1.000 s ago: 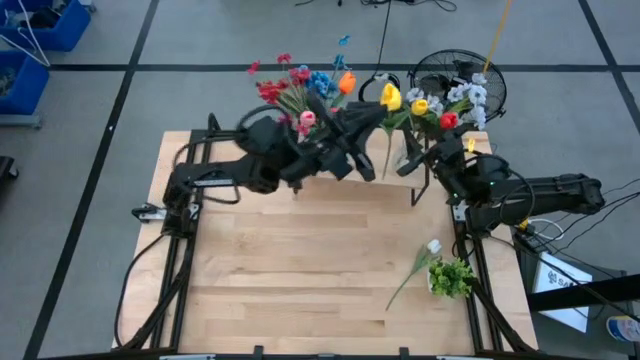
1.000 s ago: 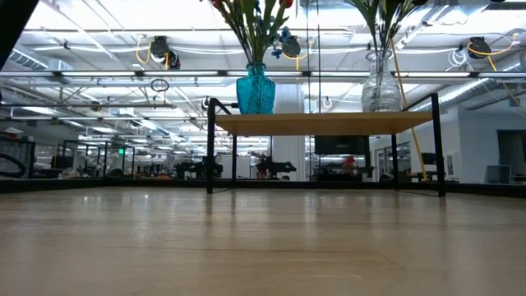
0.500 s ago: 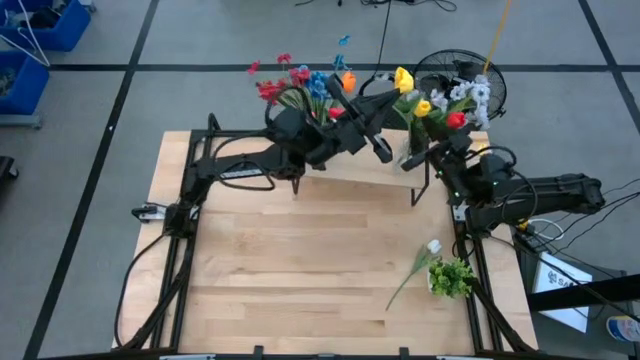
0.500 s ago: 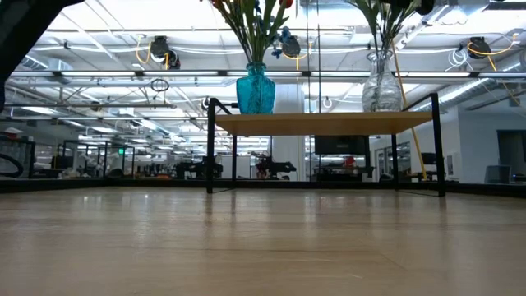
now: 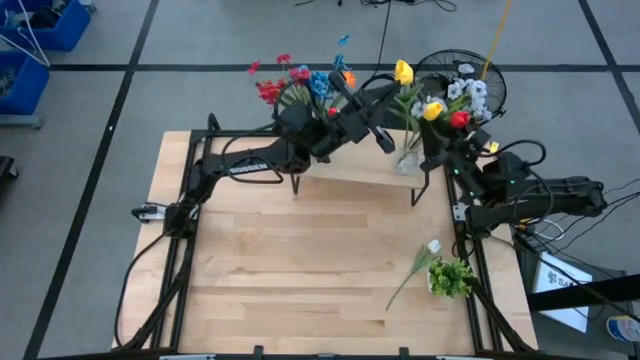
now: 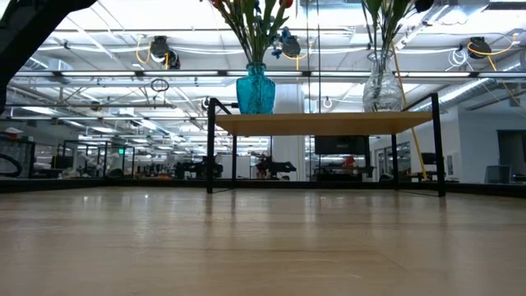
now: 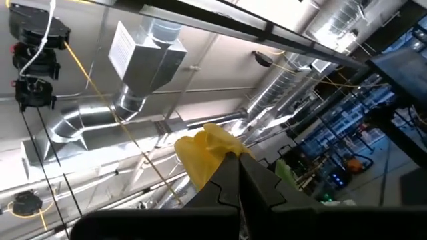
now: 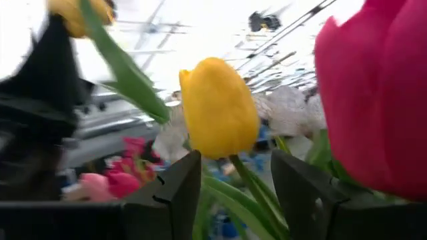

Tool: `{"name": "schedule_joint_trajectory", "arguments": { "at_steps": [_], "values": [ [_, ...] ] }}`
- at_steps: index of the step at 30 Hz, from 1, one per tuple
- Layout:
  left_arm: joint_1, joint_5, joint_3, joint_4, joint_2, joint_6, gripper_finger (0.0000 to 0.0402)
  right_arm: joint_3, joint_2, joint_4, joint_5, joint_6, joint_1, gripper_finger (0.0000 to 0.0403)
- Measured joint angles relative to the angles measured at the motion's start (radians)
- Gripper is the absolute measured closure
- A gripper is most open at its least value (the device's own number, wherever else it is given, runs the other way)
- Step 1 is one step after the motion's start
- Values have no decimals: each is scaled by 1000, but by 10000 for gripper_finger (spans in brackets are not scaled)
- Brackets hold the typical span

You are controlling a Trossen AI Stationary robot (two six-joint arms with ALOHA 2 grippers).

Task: Pick and place flowers into a vace then onto a shelf
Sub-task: Put the yellow tulip into the transparent vase

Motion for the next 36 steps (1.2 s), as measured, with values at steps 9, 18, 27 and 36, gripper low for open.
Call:
{"name": "schedule_joint_trajectory", "arguments": {
  "at_steps": [9, 18, 27, 36],
  "values": [
    [21, 31, 0, 46, 34, -52, 401, 0, 9, -2, -21, 49, -1, 229],
    [40, 55, -1, 221, 109, 21, 401, 0, 20, -8, -21, 49, -1, 229],
    [40, 128, -1, 315, 112, 25, 401, 0, 20, -5, -21, 30, -1, 229],
    [42, 105, 0, 194, 113, 34, 401, 0, 18, -15, -19, 22, -1, 229]
  ]
}}
